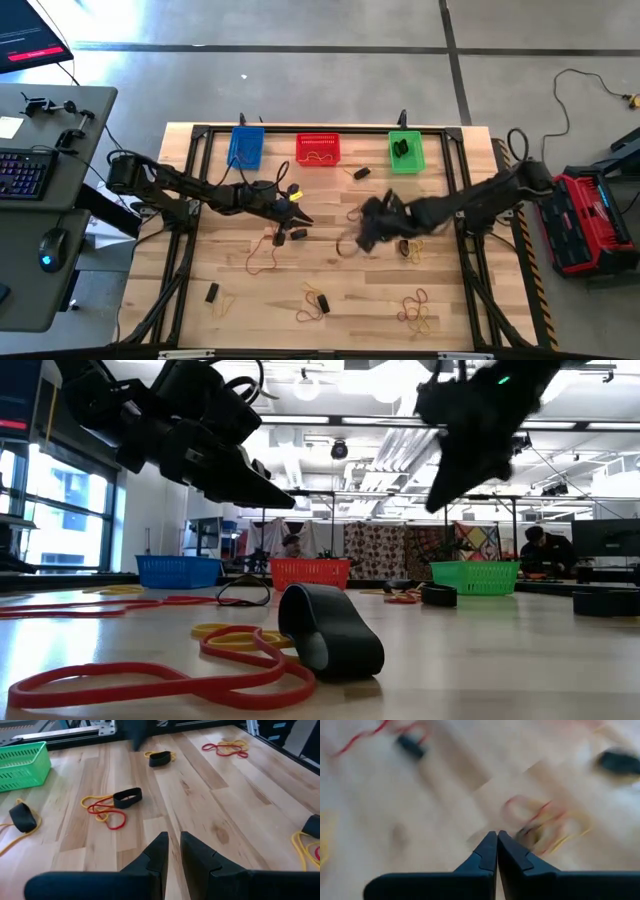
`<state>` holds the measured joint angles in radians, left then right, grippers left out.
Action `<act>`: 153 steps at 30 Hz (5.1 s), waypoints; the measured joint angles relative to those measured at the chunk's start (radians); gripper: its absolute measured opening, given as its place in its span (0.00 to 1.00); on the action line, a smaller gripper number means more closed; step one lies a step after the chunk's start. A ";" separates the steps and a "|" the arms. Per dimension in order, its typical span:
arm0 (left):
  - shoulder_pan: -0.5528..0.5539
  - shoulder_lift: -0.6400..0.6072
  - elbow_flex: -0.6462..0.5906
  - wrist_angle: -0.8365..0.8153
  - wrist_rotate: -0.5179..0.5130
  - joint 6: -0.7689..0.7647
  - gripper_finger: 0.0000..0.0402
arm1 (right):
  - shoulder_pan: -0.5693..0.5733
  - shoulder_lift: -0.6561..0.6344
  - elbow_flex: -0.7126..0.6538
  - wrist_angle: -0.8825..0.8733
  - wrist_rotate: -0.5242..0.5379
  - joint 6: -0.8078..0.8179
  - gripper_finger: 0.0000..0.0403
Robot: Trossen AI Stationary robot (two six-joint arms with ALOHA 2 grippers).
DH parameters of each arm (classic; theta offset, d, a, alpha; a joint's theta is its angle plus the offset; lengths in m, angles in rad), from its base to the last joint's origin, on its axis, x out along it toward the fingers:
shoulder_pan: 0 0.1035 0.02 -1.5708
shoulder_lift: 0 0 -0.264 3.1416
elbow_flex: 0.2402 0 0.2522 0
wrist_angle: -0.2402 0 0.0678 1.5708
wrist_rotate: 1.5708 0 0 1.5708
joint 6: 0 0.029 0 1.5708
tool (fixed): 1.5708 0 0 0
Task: Sort rubber bands into baskets
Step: Put the yellow rubberband into the orange bin
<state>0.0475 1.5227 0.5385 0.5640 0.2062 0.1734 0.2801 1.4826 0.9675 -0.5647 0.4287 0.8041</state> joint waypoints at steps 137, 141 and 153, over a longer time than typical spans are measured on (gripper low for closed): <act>0.160 -0.002 -0.210 0.253 -0.011 -0.182 0.00 | -0.649 0.241 0.339 0.441 -0.064 -0.551 0.00; 0.146 -0.002 -0.218 0.251 -0.036 -0.190 0.00 | -0.663 0.305 0.359 0.446 -0.066 -0.560 0.00; 0.108 -0.002 -0.218 0.250 -0.087 -0.190 0.00 | -0.674 0.396 0.361 0.502 -0.088 -0.589 0.04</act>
<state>0.1551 1.5211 0.3206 0.8139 0.1196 -0.0162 -0.3940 1.8786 1.3285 -0.0626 0.3408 0.2155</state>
